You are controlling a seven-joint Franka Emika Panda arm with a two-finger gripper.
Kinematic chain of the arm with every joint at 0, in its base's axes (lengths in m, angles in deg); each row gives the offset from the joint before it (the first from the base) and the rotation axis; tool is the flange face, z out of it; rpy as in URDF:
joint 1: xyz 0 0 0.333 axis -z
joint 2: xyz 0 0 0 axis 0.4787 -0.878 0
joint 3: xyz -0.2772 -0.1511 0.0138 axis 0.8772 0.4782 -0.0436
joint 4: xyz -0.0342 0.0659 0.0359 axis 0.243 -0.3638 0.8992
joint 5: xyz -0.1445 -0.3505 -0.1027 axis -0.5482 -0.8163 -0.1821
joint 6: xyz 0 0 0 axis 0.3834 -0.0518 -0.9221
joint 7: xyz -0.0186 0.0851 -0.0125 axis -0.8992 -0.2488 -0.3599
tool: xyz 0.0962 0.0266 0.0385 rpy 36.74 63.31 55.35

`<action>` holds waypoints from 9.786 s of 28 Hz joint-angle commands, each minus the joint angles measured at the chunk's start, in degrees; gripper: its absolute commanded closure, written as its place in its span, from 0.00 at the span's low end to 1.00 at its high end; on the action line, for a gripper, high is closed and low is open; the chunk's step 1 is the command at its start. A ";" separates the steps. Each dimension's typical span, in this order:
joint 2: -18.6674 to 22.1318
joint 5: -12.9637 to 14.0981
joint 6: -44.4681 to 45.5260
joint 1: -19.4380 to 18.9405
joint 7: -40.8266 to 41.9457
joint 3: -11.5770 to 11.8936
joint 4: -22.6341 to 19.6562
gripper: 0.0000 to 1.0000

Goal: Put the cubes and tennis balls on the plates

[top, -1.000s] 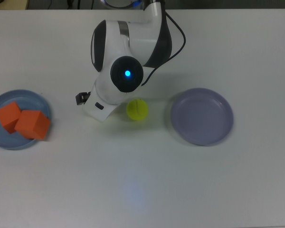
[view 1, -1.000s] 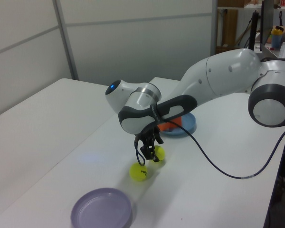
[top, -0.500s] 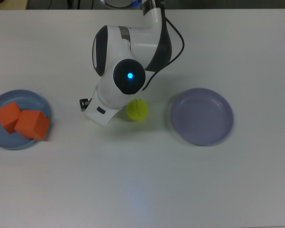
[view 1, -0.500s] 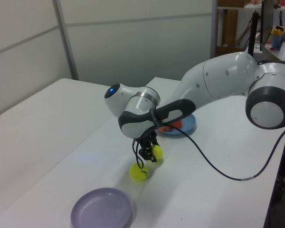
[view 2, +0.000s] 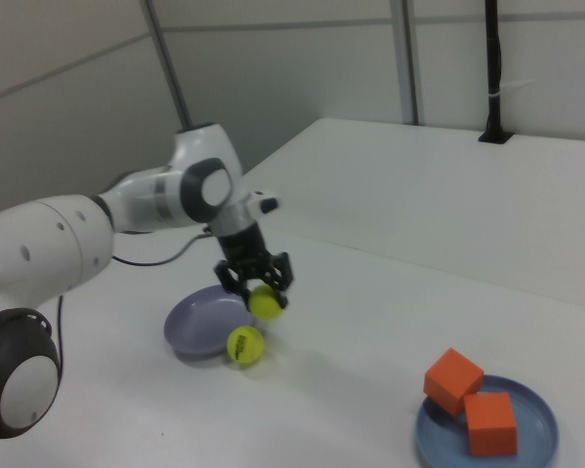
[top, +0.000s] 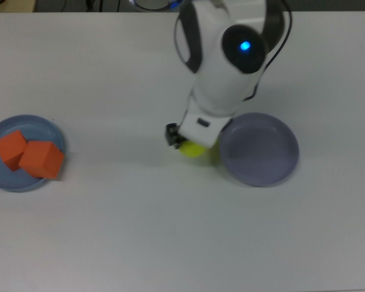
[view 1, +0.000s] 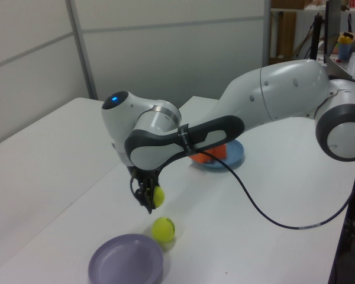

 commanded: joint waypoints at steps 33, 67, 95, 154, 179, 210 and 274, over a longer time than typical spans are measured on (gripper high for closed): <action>1.26 -8.35 8.57 -5.73 -4.81 -3.78 -3.60 0.00; -2.00 -10.38 6.82 -4.23 -5.25 -2.55 -7.82 1.00; -2.44 -8.18 -13.83 -6.61 -14.48 -3.34 -3.34 0.00; 27.98 13.53 22.38 5.70 -2.61 16.35 -1.23 0.00; 27.80 15.73 22.38 5.79 -2.96 16.78 -1.23 0.00; 27.89 16.60 22.38 5.79 -4.20 16.26 -1.14 0.00; 28.15 19.24 22.64 7.02 -3.84 16.96 -1.05 0.00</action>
